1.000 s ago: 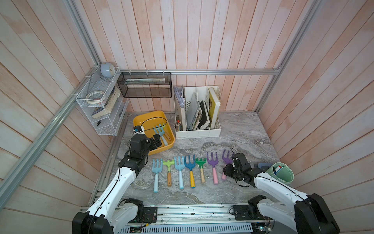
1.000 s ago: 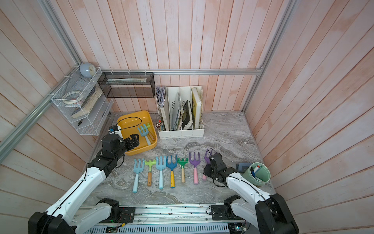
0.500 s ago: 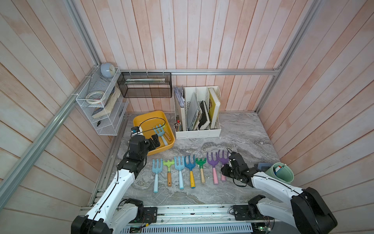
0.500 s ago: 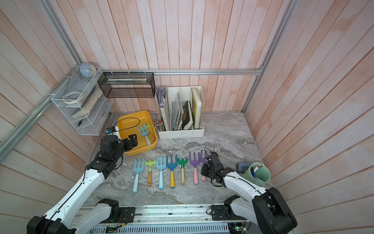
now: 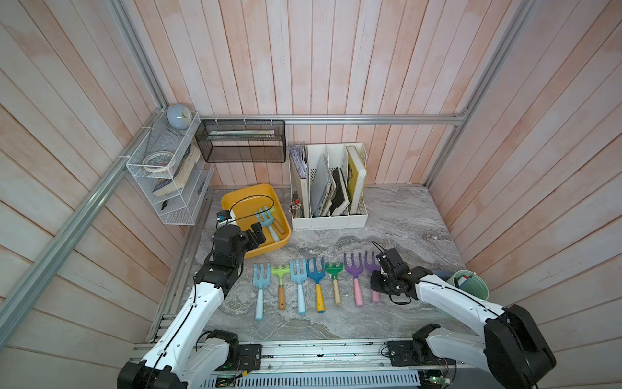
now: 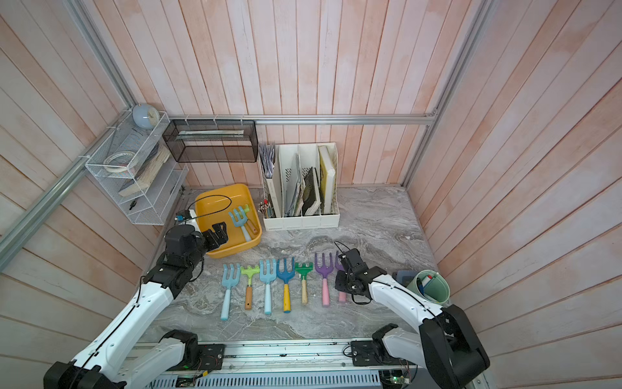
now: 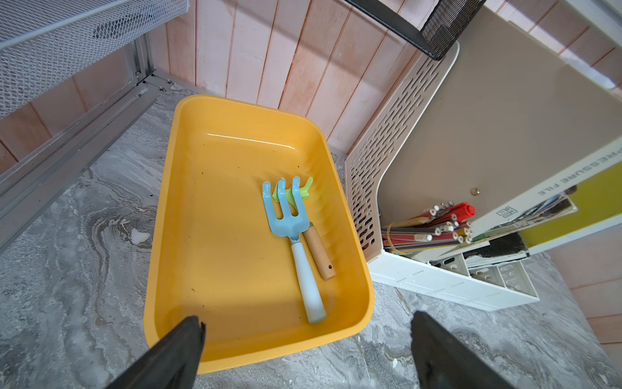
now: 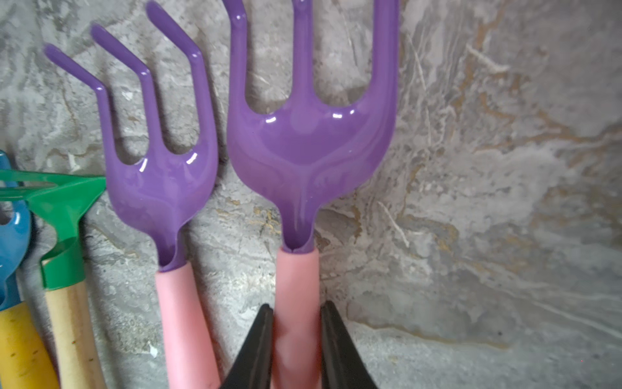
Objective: Take the hand rake out of the storage box
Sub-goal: Place the rake at the center of the board.
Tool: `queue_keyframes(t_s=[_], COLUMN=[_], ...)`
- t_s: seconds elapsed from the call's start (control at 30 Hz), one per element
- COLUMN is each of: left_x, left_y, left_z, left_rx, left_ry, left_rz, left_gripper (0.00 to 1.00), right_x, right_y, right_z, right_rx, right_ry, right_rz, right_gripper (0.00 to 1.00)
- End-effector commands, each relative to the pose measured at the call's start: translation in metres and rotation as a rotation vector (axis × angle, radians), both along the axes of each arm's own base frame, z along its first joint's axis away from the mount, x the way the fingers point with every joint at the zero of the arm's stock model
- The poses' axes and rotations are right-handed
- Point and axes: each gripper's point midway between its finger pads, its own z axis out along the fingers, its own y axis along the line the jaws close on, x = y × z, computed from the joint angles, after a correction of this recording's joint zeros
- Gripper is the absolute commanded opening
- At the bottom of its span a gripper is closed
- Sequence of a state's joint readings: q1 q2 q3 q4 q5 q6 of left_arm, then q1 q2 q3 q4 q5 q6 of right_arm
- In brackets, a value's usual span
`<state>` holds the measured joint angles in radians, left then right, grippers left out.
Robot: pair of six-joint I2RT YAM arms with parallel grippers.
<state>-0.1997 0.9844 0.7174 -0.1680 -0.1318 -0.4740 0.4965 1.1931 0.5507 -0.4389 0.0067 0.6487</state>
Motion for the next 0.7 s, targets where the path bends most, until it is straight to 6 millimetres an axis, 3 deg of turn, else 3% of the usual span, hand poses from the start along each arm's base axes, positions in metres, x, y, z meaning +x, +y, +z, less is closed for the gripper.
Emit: queue_keyframes(t_s=[0.0, 0.13, 0.3, 0.5, 0.6, 0.67], left_x=[-0.002, -0.003, -0.006, -0.008, -0.007, -0.007], left_y=[0.005, 0.007, 0.007, 0.009, 0.009, 0.009], left_z=[-0.003, -0.003, 0.0, 0.0, -0.001, -0.002], left_rx=[0.02, 0.023, 0.019, 0.025, 0.028, 0.03], left_ry=[-0.005, -0.01, -0.028, -0.036, -0.033, -0.03], left_rz=[0.011, 0.019, 0.017, 0.025, 0.024, 0.026], left_gripper=[1.0, 1.0, 1.0, 1.0, 1.0, 1.0], right_x=[-0.008, -0.01, -0.008, -0.001, 0.012, 0.022], right_y=[0.002, -0.006, -0.007, -0.018, -0.022, -0.013], right_z=[-0.006, -0.02, -0.02, -0.008, -0.001, -0.001], right_rx=[-0.027, -0.068, -0.072, -0.111, -0.143, -0.105], right_ry=[0.048, 0.094, 0.09, 0.05, 0.017, 0.0], right_rz=[0.077, 0.046, 0.047, -0.019, -0.048, -0.03], right_gripper=[0.24, 0.21, 0.28, 0.62, 0.67, 0.67])
